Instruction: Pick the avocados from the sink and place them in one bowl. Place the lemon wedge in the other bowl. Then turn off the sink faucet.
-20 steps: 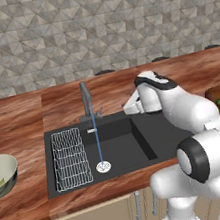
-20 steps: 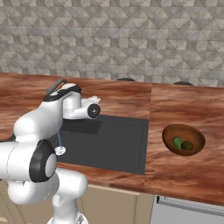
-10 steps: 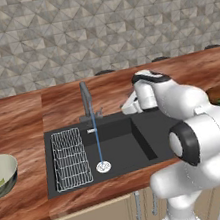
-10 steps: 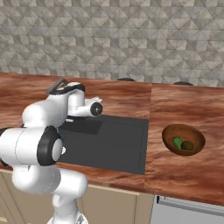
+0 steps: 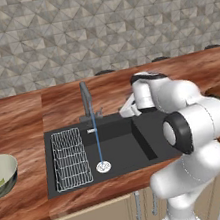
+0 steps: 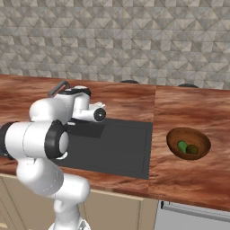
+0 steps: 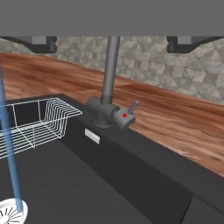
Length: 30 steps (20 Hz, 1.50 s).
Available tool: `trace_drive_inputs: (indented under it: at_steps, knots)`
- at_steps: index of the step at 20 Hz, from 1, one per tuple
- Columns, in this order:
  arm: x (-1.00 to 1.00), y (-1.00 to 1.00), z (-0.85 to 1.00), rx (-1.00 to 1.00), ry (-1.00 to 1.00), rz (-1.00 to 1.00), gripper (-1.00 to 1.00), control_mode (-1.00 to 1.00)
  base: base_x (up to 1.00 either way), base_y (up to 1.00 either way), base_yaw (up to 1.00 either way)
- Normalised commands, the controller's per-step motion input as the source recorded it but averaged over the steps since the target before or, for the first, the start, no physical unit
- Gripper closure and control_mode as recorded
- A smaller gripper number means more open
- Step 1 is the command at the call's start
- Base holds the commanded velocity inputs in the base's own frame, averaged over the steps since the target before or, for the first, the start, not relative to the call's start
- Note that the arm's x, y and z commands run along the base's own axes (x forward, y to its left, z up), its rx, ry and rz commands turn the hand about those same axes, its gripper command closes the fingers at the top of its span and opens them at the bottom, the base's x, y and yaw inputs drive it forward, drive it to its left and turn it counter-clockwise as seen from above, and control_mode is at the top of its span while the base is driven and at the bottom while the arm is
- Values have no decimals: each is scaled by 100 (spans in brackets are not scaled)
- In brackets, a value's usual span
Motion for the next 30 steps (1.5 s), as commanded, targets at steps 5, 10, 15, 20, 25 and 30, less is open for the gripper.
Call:
trace_drive_inputs:
  at_steps: [5,10,15,20,25,30]
  knots:
    - [13,5,0,0,0,0,-100,-100,0,0,0]
    - [16,0,0,0,0,0,-100,-100,0,0,0]
    - [26,0,-2,0,0,0,-100,-100,0,0,0]
    - [29,3,-16,0,0,0,-100,-100,0,0,0]
    - [27,8,-32,0,0,0,-100,-100,0,0,0]
    - [21,14,-29,0,0,0,-100,-100,0,0,0]
